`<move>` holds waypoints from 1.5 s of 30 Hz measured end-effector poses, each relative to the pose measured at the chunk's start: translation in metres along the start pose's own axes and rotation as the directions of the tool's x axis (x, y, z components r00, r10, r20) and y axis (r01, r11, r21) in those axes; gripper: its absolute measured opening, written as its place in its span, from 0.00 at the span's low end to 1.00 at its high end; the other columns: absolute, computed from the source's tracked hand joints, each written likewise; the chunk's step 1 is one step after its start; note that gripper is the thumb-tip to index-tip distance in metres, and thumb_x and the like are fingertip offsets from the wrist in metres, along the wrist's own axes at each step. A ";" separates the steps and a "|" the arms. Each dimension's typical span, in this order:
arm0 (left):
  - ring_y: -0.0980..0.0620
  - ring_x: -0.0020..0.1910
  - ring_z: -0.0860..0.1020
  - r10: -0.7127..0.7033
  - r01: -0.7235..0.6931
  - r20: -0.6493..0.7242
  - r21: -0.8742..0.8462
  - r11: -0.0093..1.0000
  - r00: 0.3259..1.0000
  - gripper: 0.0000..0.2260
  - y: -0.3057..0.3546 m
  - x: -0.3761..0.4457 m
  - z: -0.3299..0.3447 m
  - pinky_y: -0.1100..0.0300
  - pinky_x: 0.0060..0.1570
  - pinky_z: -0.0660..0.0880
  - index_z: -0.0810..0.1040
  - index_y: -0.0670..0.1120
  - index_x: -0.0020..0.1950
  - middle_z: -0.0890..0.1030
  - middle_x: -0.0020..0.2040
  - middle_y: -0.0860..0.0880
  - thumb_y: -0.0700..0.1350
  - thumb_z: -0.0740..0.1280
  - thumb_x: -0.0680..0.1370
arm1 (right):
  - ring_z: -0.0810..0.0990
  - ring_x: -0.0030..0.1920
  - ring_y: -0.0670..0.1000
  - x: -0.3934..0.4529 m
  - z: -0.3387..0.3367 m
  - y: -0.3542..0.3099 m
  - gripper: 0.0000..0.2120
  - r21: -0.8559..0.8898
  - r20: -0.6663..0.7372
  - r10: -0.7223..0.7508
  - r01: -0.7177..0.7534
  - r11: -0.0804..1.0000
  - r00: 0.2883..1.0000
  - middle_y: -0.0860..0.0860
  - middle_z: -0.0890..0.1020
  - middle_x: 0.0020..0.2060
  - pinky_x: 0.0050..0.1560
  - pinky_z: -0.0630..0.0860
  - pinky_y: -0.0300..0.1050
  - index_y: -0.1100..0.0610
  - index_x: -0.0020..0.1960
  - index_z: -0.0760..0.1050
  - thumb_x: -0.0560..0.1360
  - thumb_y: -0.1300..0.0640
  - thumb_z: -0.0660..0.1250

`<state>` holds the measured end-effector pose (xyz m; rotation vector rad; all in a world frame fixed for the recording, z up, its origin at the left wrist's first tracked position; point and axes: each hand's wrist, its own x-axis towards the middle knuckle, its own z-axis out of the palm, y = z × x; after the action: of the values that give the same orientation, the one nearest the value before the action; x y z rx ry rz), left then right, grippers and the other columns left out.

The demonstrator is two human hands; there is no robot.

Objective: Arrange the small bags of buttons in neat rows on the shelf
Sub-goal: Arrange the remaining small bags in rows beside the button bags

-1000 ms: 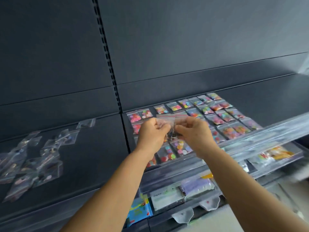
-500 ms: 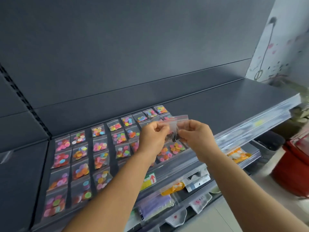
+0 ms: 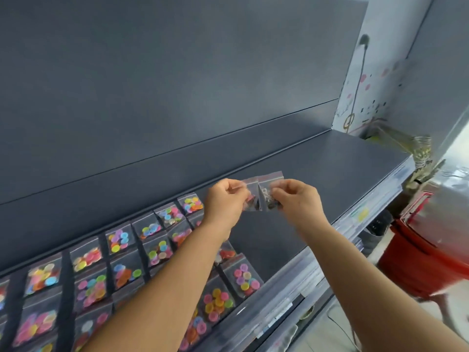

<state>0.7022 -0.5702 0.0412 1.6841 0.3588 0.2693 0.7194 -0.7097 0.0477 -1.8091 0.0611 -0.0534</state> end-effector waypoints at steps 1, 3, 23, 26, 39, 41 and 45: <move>0.48 0.42 0.81 0.000 0.000 -0.015 0.015 1.000 1.000 0.04 -0.001 0.008 0.004 0.50 0.49 0.80 0.78 0.50 0.41 0.84 0.39 0.50 0.42 0.67 0.76 | 0.75 0.33 0.50 0.011 0.000 0.002 0.07 -0.003 -0.001 0.009 -0.009 1.000 1.000 0.49 0.81 0.31 0.39 0.76 0.48 0.54 0.38 0.80 0.73 0.62 0.67; 0.49 0.37 0.79 -0.005 0.007 -0.044 0.045 0.999 0.999 0.04 -0.004 0.023 0.010 0.52 0.46 0.79 0.78 0.49 0.41 0.84 0.40 0.50 0.41 0.66 0.75 | 0.79 0.35 0.53 0.033 0.003 0.008 0.05 -0.007 0.005 0.026 -0.026 1.000 1.000 0.50 0.83 0.35 0.45 0.80 0.54 0.55 0.41 0.80 0.72 0.62 0.67; 0.49 0.50 0.76 0.012 0.226 -0.504 0.408 0.885 0.864 0.11 -0.040 0.127 0.084 0.60 0.48 0.71 0.73 0.44 0.57 0.75 0.57 0.45 0.38 0.67 0.75 | 0.76 0.46 0.54 0.211 0.027 0.048 0.17 -0.336 0.455 -0.021 0.193 0.922 0.890 0.52 0.79 0.45 0.45 0.68 0.41 0.57 0.64 0.67 0.76 0.62 0.60; 0.49 0.58 0.71 0.095 0.218 -0.480 0.556 0.802 0.872 0.17 -0.036 0.119 0.089 0.61 0.52 0.68 0.70 0.45 0.64 0.68 0.63 0.47 0.41 0.68 0.77 | 0.74 0.58 0.59 0.212 0.025 0.048 0.21 -0.377 0.506 -0.062 0.286 0.881 0.860 0.57 0.75 0.57 0.54 0.70 0.47 0.58 0.68 0.63 0.76 0.62 0.61; 0.50 0.77 0.51 -0.042 0.005 0.013 0.919 0.394 0.999 0.23 -0.037 0.086 0.100 0.58 0.73 0.51 0.50 0.45 0.78 0.49 0.79 0.50 0.47 0.52 0.84 | 0.60 0.72 0.52 0.211 -0.009 0.062 0.22 -0.388 0.862 -0.185 0.848 0.360 0.473 0.47 0.62 0.73 0.70 0.57 0.43 0.54 0.74 0.58 0.81 0.55 0.52; 0.53 0.77 0.44 -0.056 -0.040 0.067 0.917 0.396 0.996 0.24 -0.041 0.089 0.096 0.57 0.74 0.46 0.48 0.47 0.79 0.46 0.79 0.51 0.47 0.51 0.84 | 0.57 0.73 0.52 0.209 -0.009 0.060 0.23 -0.418 0.864 -0.145 0.849 0.323 0.482 0.48 0.59 0.74 0.71 0.55 0.45 0.54 0.76 0.54 0.82 0.51 0.50; 0.58 0.76 0.40 -0.073 -0.085 0.128 0.898 0.433 0.989 0.24 -0.045 0.094 0.087 0.55 0.74 0.41 0.46 0.51 0.79 0.44 0.79 0.55 0.47 0.51 0.84 | 0.49 0.75 0.51 0.204 -0.004 0.059 0.27 -0.475 0.854 -0.059 0.822 0.314 0.516 0.47 0.51 0.77 0.73 0.51 0.49 0.54 0.77 0.46 0.81 0.46 0.46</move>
<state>0.8181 -0.6083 -0.0179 2.7868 0.4161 -0.1051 0.9223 -0.7419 -0.0079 -2.6932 -1.3633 0.3259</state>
